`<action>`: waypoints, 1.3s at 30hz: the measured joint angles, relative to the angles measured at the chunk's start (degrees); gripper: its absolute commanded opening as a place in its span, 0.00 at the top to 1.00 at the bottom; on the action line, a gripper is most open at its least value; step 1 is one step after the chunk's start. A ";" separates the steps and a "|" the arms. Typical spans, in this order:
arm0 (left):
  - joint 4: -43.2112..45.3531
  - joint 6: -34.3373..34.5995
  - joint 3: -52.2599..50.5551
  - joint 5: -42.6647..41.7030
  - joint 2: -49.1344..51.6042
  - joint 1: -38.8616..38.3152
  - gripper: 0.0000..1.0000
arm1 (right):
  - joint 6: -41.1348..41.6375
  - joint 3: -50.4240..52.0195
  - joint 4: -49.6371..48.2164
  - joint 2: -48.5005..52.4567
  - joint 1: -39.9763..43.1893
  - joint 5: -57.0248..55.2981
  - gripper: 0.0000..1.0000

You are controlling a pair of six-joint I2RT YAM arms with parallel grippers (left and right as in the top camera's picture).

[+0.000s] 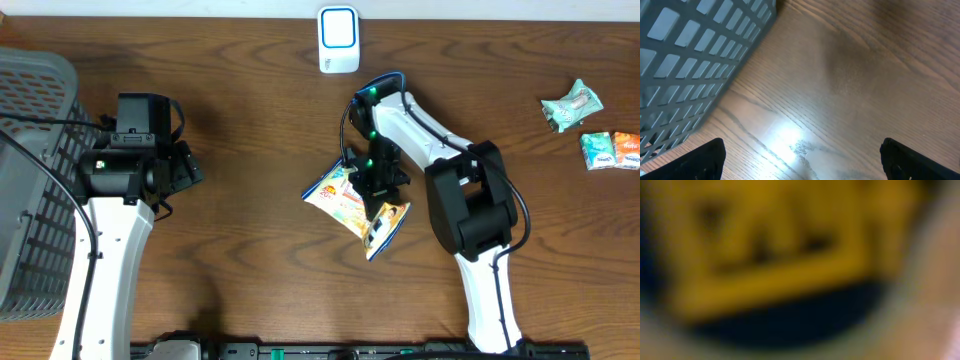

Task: Scan the item barcode
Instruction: 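Move the right gripper to the snack bag and grasp it, then lift the cream bag up toward the white scanner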

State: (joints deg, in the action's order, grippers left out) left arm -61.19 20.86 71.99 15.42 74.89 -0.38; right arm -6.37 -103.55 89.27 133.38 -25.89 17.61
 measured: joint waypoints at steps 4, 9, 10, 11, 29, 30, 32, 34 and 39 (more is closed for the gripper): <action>-0.02 0.00 0.00 0.00 0.00 0.00 0.02 | 0.59 -4.96 0.17 -0.04 0.07 -1.01 0.99; 0.04 0.00 0.00 0.00 0.00 0.00 0.02 | 10.93 -18.45 2.38 0.00 0.48 -13.60 0.99; -0.02 0.00 0.00 0.00 0.00 0.00 0.03 | 12.41 -19.78 2.56 0.00 0.48 -15.76 0.99; 0.00 0.00 0.00 0.00 0.00 0.00 0.03 | 16.61 -22.91 2.80 0.00 0.48 -21.94 0.99; 0.00 0.00 -0.02 0.00 0.00 0.00 0.02 | 35.71 -10.97 -12.41 -0.33 0.26 -53.05 0.74; 0.02 0.00 -0.02 0.00 0.00 0.00 0.02 | 35.39 -10.71 -12.46 -0.33 0.26 -52.35 0.73; 0.00 0.00 0.00 0.00 0.00 0.00 0.02 | 34.97 -10.71 -12.41 -0.35 0.26 -51.43 0.68; 0.00 0.00 -0.02 0.00 0.00 0.00 0.02 | 34.21 -11.08 -11.10 -0.35 0.26 -50.47 0.44; 0.02 0.00 0.00 0.00 0.00 0.00 0.03 | 32.59 -16.31 -6.82 -0.37 0.26 -49.90 0.01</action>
State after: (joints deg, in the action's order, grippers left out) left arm -61.17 20.86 71.99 15.42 74.89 -0.38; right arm 26.22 -119.85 82.46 133.01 -25.63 -32.29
